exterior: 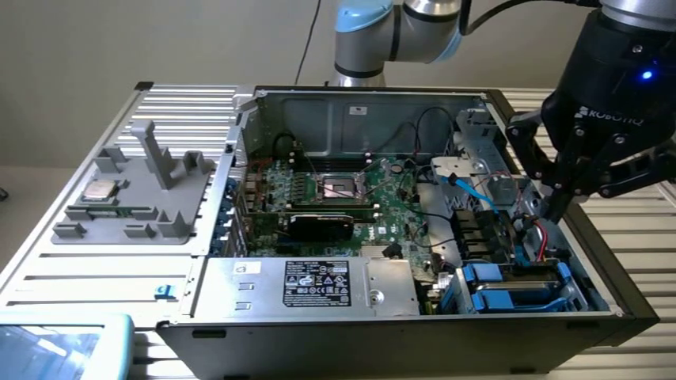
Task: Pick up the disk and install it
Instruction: 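Insert the second disk wire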
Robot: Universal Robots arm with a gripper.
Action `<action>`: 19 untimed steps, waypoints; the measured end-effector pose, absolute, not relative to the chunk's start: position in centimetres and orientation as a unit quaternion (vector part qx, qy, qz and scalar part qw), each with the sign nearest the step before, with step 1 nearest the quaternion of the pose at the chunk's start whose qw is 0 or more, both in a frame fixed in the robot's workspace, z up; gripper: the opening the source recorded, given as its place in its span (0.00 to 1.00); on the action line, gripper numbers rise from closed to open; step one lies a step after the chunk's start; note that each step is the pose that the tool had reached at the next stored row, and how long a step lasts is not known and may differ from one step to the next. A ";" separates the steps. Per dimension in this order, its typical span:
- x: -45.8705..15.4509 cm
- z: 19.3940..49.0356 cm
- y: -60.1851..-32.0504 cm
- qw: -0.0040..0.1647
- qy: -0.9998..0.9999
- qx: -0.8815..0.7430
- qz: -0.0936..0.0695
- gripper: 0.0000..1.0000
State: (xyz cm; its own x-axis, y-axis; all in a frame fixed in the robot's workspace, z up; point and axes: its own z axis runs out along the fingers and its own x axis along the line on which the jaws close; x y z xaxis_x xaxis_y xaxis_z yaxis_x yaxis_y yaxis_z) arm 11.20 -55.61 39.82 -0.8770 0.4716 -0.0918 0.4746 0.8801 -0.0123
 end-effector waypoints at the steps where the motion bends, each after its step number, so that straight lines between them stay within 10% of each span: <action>1: 11.2 39.8 -55.6 0.043 0.971 0.235 -0.017 0.11; 19: 11.2 39.8 -55.6 0.030 0.993 0.110 -0.002 0.11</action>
State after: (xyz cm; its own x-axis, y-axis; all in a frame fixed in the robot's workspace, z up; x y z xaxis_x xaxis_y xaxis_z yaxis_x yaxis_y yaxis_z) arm 11.19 -55.63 39.77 -0.9741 0.2183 -0.0596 0.2185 0.9758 0.0033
